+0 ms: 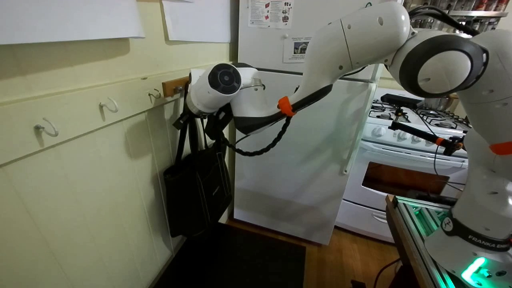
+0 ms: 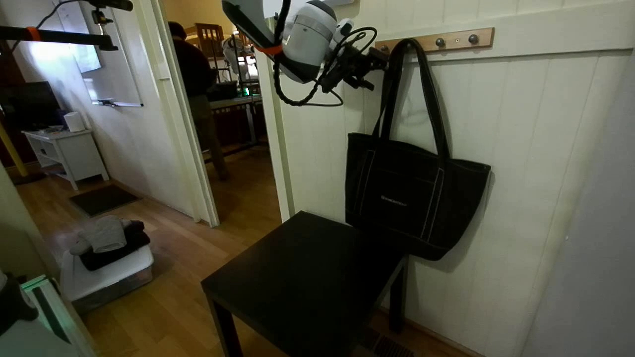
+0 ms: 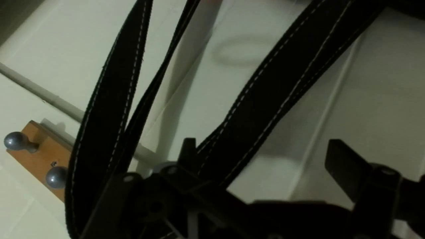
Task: Move the black bag to the next hook on the right
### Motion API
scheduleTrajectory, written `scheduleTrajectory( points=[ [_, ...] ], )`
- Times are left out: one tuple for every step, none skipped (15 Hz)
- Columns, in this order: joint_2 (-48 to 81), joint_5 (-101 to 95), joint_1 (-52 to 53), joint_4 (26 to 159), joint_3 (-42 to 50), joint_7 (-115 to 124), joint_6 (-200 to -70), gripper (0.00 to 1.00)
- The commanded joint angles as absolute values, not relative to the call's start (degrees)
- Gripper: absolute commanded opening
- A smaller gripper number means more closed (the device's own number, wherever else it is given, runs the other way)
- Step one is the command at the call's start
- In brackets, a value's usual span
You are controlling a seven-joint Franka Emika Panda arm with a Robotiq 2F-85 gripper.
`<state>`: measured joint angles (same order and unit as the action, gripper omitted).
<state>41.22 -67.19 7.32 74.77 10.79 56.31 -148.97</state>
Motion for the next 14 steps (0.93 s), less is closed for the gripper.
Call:
scheduleTrajectory(
  points=[
    [42.84, -69.21, 8.97, 72.75, 12.43, 62.36, -144.97, 1.0],
    [43.01, -69.5, 8.94, 72.5, 12.58, 63.66, -144.61, 1.0],
    [43.23, -70.0, 8.82, 72.21, 12.64, 64.78, -144.81, 1.0],
    [43.39, -71.21, 8.98, 71.88, 13.02, 66.07, -145.04, 1.0],
    [43.64, -72.38, 9.01, 71.56, 13.27, 67.56, -145.32, 1.0],
    [43.94, -73.54, 8.9, 71.11, 13.35, 68.94, -145.29, 1.0],
    [44.15, -74.44, 8.73, 70.84, 13.26, 70.04, -144.97, 1.0],
    [44.49, -75.2, 8.5, 70.42, 13.09, 70.92, -144.7, 1.0],
    [44.83, -75.66, 8.26, 70.0, 12.86, 71.41, -144.32, 1.0],
    [45.1, -75.99, 8.05, 69.67, 12.62, 71.87, -144.07, 1.0],
    [45.4, -76.34, 7.95, 69.39, 12.48, 72.22, -143.84, 0.99],
    [45.6, -76.65, 7.89, 69.26, 12.4, 72.59, -143.7, 0.93],
    [45.87, -76.96, 7.81, 68.97, 12.34, 73.03, -143.67, 0.74],
    [46.26, -77.34, 7.82, 68.46, 12.39, 73.68, -143.51, 0.71]
  ],
)
